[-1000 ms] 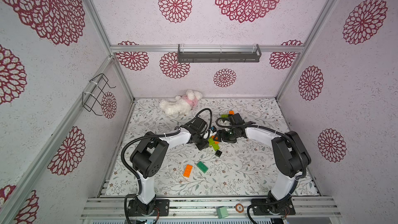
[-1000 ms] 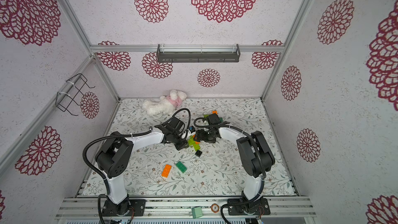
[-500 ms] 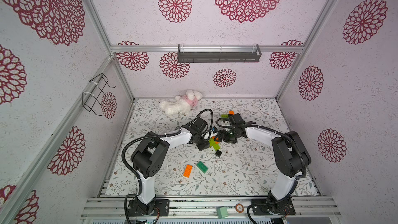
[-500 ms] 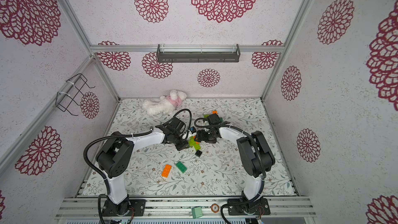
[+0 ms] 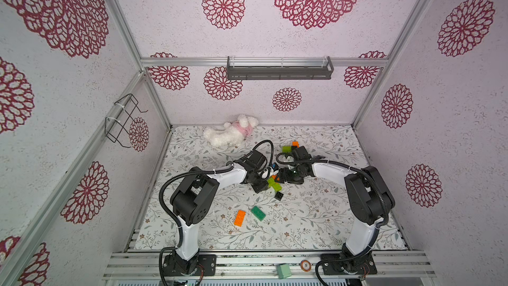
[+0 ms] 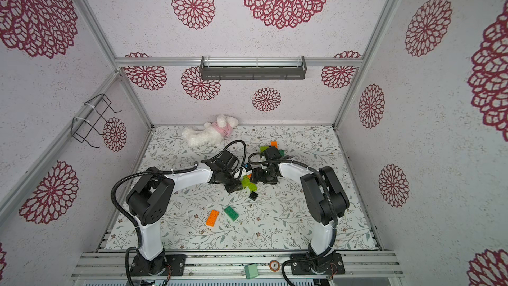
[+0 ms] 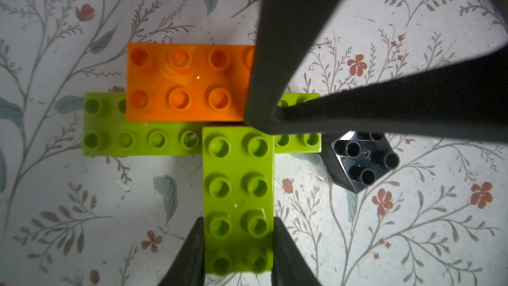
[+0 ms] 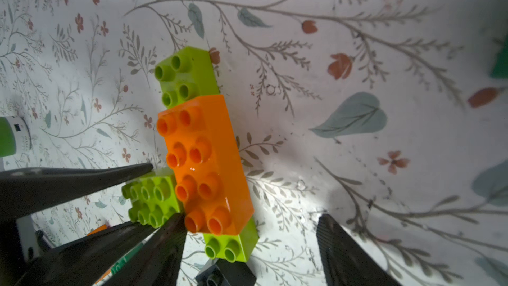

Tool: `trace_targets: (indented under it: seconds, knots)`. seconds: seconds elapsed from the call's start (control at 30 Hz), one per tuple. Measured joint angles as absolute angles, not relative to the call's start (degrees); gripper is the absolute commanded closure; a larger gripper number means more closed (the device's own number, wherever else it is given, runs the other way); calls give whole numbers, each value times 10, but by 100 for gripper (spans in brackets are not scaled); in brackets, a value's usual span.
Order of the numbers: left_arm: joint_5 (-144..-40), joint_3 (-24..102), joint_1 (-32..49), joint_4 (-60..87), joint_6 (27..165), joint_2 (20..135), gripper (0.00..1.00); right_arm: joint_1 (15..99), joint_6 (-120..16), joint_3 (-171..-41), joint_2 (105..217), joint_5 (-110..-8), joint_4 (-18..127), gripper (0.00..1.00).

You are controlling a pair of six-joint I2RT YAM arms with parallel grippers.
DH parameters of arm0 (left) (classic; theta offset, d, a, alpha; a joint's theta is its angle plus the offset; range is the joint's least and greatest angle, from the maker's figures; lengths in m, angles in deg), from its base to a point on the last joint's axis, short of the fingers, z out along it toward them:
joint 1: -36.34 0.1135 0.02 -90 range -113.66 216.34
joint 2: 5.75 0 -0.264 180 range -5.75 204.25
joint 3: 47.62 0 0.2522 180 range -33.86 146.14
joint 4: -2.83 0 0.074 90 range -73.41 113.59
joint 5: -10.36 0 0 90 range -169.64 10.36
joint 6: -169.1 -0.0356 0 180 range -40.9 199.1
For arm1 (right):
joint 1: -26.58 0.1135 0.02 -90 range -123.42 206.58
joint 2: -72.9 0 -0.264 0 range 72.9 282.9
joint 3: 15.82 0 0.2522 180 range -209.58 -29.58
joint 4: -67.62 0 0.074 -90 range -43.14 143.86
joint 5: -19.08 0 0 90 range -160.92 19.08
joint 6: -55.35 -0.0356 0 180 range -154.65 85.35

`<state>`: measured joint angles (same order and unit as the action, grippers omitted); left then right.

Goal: Assemble a small pinwheel with lego
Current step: Assemble the lego brick with the lego brick.

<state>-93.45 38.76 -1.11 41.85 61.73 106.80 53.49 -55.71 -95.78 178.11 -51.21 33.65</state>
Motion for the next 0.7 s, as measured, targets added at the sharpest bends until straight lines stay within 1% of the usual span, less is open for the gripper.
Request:
trace_targets:
  seconds: [0.23,0.37,0.57,0.7]
  knots:
    - [-934,389,-12,418,620,1069,75,535,-557,-958,1781,-513,339,24]
    - [-933,389,-12,417,622,1069,72,535,-558,-955,1780,-511,346,24]
    - [-929,389,-12,417,626,1069,68,533,-572,-948,1780,-497,360,21]
    - [-926,389,-12,417,627,1069,68,531,-578,-945,1780,-492,364,19]
